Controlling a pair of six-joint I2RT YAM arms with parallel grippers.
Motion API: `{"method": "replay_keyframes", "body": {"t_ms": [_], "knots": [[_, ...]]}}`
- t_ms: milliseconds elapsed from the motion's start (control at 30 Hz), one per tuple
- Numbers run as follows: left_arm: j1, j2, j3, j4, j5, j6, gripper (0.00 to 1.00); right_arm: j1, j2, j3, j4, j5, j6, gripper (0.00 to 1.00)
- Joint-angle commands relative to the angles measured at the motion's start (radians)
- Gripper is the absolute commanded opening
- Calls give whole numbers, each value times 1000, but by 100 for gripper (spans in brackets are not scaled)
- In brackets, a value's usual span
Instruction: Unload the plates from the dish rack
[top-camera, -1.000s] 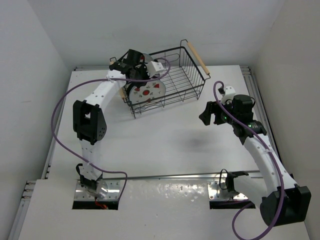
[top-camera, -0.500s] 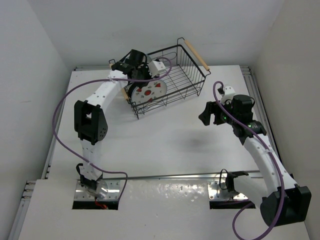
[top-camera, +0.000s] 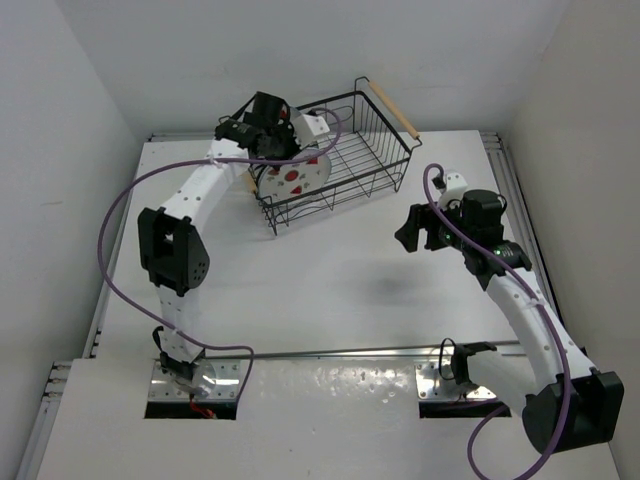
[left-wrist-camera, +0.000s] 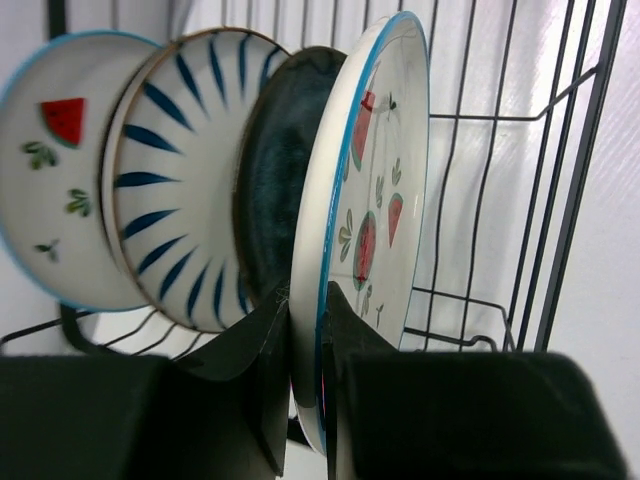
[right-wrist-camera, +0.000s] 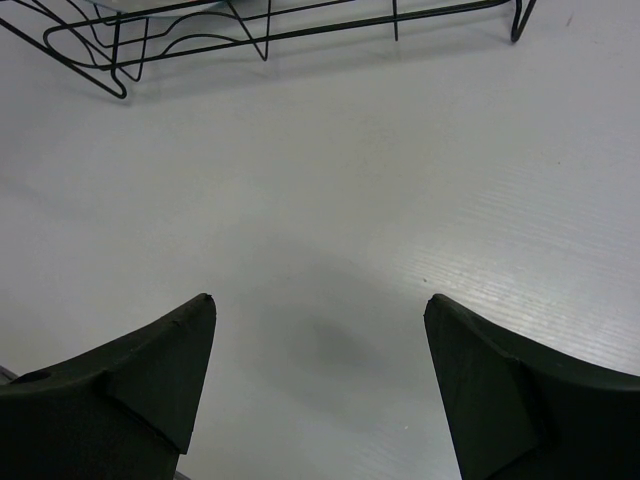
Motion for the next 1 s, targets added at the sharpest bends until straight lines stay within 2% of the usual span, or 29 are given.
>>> {"method": "replay_keyframes", "body": {"t_ms": [0, 200, 333, 667, 767, 867, 967], "knots": [[-3, -133, 50, 109, -11, 33, 0, 10, -13, 2, 25, 15, 13, 84], [-6, -138, 0, 106, -20, 53, 0, 14, -18, 0, 29, 15, 16, 84], [-4, -163, 24, 167, -32, -17, 0, 14, -18, 3, 25, 15, 16, 84], [40, -160, 297, 186, -49, -264, 0, 28, -30, -17, 23, 17, 25, 83], [79, -169, 334, 181, -31, -359, 0, 31, -33, -20, 29, 18, 32, 83], [190, -186, 407, 178, -20, -499, 0, 39, -38, -21, 29, 18, 33, 83], [281, -228, 415, 175, -18, -556, 0, 42, -42, -31, 34, 15, 33, 83]]}}
